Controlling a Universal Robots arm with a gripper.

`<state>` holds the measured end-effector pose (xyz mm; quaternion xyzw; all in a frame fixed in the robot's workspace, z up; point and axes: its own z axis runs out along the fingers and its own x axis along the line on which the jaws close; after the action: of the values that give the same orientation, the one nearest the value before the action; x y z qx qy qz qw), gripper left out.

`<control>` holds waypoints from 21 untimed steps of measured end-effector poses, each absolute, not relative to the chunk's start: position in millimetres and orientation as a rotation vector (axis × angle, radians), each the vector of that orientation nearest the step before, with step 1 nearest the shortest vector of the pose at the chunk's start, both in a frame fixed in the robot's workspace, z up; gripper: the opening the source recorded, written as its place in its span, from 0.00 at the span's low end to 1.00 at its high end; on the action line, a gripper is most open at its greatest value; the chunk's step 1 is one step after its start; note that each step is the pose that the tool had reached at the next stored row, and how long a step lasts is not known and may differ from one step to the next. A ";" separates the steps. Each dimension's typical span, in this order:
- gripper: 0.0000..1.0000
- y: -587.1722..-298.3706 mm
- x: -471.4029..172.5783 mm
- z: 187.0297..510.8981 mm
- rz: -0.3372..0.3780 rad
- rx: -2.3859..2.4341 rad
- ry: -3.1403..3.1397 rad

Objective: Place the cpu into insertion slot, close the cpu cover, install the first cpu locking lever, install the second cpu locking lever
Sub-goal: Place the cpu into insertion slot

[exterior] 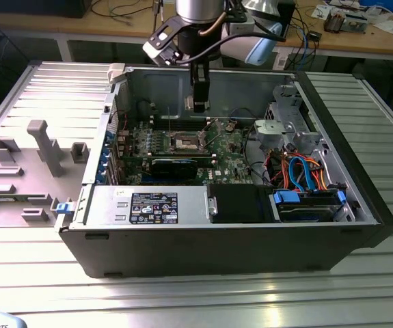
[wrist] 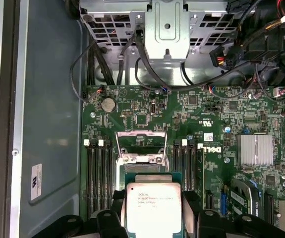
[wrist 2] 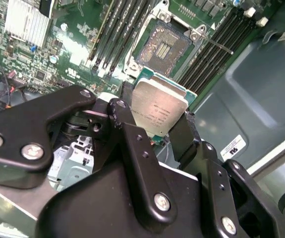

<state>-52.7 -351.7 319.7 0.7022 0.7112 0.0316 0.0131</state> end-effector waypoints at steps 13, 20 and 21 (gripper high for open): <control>0.54 -351.8 -53.3 309.9 0.103 2.157 2.243; 0.54 -351.7 -53.3 309.8 0.103 2.157 2.242; 0.54 -351.8 -53.3 309.8 0.103 2.157 2.242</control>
<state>-53.3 -351.8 309.8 0.6928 0.7202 0.0332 0.0143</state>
